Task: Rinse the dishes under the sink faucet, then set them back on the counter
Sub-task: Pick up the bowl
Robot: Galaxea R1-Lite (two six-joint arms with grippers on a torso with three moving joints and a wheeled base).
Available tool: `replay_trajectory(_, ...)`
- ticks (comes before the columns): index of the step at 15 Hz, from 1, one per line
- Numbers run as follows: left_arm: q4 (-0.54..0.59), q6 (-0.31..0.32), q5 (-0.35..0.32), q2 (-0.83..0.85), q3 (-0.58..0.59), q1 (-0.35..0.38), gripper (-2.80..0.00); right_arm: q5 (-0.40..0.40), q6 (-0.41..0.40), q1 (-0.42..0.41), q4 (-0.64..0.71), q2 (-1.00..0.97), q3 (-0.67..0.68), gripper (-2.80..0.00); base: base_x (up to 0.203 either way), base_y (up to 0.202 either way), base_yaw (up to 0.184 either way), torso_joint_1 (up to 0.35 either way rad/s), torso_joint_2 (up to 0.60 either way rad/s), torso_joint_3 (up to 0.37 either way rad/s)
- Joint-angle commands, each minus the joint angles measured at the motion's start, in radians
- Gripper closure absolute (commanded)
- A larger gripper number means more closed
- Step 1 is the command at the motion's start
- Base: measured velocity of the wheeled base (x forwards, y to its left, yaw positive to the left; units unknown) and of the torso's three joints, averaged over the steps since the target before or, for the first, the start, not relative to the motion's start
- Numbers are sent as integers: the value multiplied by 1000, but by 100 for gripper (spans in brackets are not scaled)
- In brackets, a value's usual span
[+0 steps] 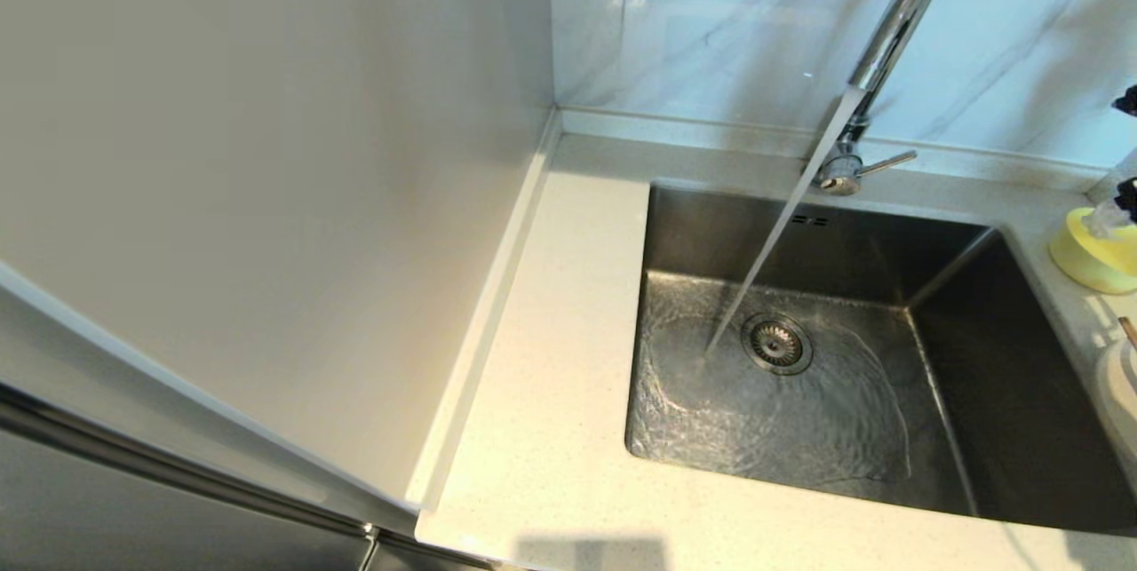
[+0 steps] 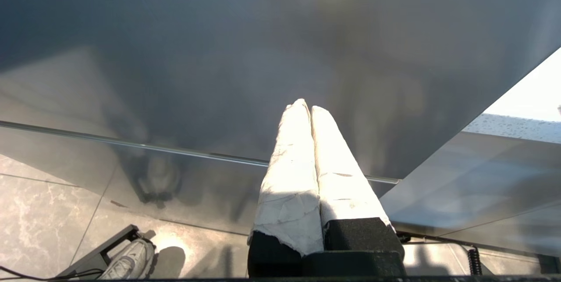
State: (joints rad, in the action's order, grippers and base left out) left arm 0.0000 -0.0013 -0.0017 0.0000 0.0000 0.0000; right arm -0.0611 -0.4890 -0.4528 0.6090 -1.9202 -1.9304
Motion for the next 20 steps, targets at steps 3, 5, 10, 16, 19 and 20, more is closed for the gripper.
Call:
replay_trajectory(3,0,0,1,0,0,0,0,-1,4,11,-83,-118,-13,-280,0,0,0,0,0,0)
replay_trajectory(5,0,0,0,0,0,0,0,-4,23,10,-108,-158,-19,-280,0,0,0,0,0,0)
replay_trajectory(10,0,0,0,0,0,0,0,-19,94,5,-113,-224,-41,-280,0,0,0,0,0,0)
replay_trajectory(16,0,0,0,0,0,0,0,-39,119,-3,-166,-272,-51,-280,0,0,0,0,0,0)
replay_trajectory(19,0,0,0,0,0,0,0,-39,122,-9,-161,-274,-51,0,0,0,0,0,0,0)
replay_trajectory(20,0,0,0,0,0,0,0,-39,122,-9,-161,-272,-51,0,0,0,0,0,0,0)
